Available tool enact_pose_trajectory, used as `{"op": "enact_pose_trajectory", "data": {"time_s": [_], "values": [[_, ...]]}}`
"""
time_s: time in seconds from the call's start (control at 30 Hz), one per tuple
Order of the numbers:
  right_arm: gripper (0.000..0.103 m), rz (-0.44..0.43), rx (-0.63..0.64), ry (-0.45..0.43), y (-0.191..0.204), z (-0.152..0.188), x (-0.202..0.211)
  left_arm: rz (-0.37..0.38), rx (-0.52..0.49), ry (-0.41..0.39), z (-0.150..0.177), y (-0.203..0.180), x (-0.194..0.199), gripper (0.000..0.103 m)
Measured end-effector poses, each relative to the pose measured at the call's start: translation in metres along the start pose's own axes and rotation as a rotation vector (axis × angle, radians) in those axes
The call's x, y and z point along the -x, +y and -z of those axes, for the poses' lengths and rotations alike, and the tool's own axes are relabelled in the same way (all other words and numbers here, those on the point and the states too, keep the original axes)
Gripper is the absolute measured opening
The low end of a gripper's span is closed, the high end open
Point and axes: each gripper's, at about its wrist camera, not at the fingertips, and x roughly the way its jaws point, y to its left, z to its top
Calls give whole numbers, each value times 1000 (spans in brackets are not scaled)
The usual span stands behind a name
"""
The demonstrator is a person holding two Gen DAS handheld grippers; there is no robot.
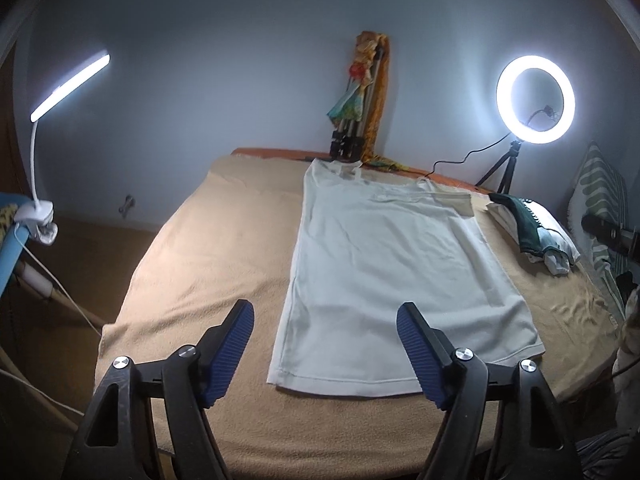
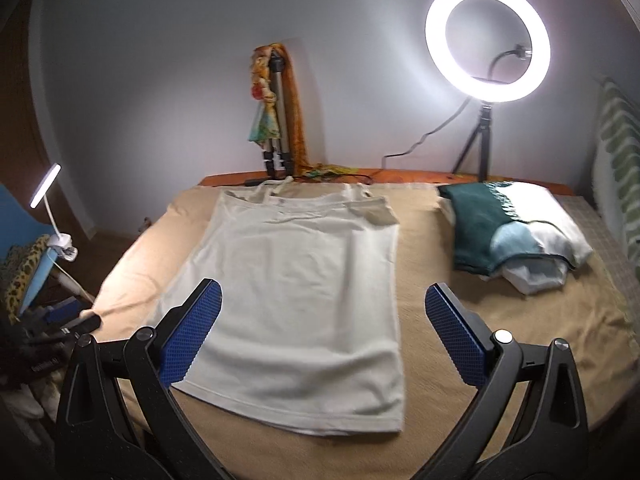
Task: Fold small clothes
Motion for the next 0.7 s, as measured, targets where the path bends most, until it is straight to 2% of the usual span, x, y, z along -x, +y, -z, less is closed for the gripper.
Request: {"op": "enact_pose_trajectory", "data": {"time_s": [0.03, 0.1, 0.23, 0.43, 0.57, 0.7], "values": [[103, -23, -6, 11, 4, -7, -7, 7, 18, 23, 1, 6, -5, 72], [100, -72, -19, 33, 13, -22, -23, 20, 60, 69, 4, 15, -15, 60], [79, -159, 2, 100, 44, -49, -61, 32, 94, 146, 10, 28, -34, 41], [66, -243, 54, 170, 94, -75, -112, 59, 162, 264, 21, 46, -64, 39], [66, -272, 55, 231, 118, -85, -155, 59, 166, 310, 28, 47, -77, 39], [65, -258, 57, 293, 136, -95, -202, 76, 184, 342, 29, 50, -89, 38]]}}
